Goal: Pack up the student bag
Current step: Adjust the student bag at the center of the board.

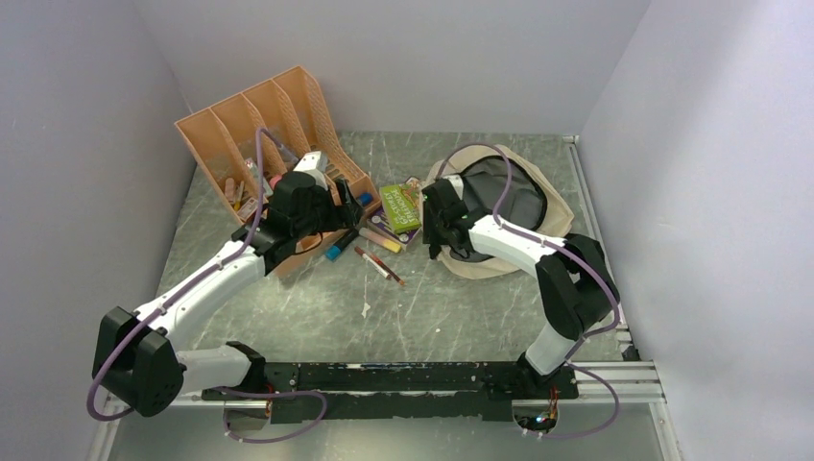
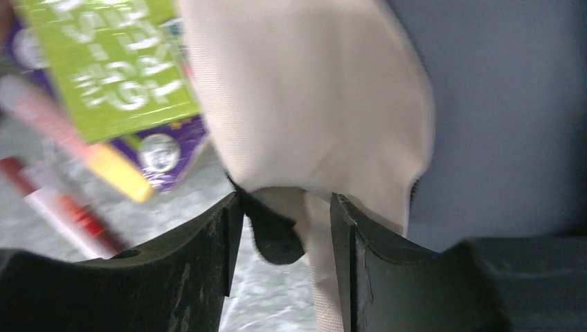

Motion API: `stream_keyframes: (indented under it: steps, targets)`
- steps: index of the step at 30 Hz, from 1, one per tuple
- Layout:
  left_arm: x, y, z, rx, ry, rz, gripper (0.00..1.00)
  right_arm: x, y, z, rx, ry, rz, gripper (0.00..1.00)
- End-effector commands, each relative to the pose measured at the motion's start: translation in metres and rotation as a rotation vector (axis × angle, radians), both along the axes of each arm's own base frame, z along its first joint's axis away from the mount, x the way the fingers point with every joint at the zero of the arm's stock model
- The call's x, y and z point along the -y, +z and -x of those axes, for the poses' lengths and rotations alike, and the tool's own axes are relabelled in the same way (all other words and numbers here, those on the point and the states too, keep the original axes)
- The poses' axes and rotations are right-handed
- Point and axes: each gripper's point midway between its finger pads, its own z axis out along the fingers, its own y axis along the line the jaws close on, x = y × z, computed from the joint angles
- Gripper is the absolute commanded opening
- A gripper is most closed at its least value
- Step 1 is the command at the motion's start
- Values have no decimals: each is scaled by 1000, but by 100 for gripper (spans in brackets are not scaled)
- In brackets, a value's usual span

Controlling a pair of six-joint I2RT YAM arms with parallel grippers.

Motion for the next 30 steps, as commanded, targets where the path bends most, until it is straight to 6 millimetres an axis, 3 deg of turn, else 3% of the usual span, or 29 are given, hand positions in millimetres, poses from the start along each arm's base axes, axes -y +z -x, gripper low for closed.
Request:
stream_keyframes:
  steps: [1,6,16,18,21,27,30]
  targets:
    - [-12,-5,1,-2,33,-24,82,69,-7,2,33,-172,308,53]
    - [-12,-10,0,-12,33,-28,84,107,-6,4,33,-241,389,55]
    - [-16,-17,-1,-28,46,-45,86,156,8,-3,23,-351,344,56]
    - [-17,-16,-1,-23,47,-42,87,147,15,-4,30,-317,292,56]
    - [-14,-10,-2,1,38,-3,89,115,39,-7,73,-192,137,56]
    - [-7,-4,-1,48,11,65,92,67,112,-8,272,-15,-143,56]
    - [-5,-1,-1,52,-2,80,92,45,116,-5,350,118,-231,56]
